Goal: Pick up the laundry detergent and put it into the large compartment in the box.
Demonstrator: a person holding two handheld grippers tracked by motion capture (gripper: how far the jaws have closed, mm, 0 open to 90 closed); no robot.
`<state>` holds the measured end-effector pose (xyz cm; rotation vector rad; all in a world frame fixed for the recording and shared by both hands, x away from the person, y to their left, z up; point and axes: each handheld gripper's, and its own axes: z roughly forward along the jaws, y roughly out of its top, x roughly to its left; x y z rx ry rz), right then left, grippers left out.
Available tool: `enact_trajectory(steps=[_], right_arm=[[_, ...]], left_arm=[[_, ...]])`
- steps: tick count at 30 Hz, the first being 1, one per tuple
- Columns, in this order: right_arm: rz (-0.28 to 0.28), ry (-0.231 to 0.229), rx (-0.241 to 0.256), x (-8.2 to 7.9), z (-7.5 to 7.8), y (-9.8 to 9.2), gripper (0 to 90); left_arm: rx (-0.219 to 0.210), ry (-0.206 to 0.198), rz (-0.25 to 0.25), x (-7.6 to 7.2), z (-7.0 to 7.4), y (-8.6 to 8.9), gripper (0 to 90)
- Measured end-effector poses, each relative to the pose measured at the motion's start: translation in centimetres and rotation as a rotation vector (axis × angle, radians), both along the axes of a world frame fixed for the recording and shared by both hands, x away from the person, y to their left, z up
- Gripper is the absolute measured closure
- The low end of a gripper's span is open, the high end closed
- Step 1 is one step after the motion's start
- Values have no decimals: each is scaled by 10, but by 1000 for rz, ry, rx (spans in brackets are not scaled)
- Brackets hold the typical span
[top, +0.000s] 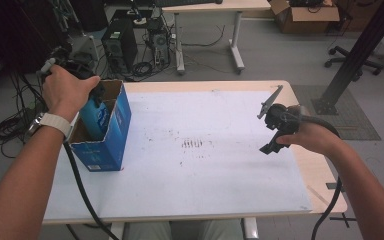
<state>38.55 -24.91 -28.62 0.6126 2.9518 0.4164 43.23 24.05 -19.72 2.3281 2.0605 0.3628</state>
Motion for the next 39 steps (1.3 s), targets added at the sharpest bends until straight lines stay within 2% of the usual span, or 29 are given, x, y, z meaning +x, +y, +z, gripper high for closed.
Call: enact_trajectory(steps=[6, 17, 29, 39], right_arm=[[-3, 3, -2, 0, -1, 0, 88], [-7, 1, -1, 0, -1, -1, 88], [-5, 4, -4, 0, -1, 1, 88], [-4, 2, -5, 1, 0, 2, 88]], left_arm=[[4, 7, 2, 1, -21, 1, 378], [1, 21, -2, -1, -52, 6, 378], [-10, 20, -1, -3, -70, 9, 378], [-13, 22, 2, -3, -79, 12, 378]])
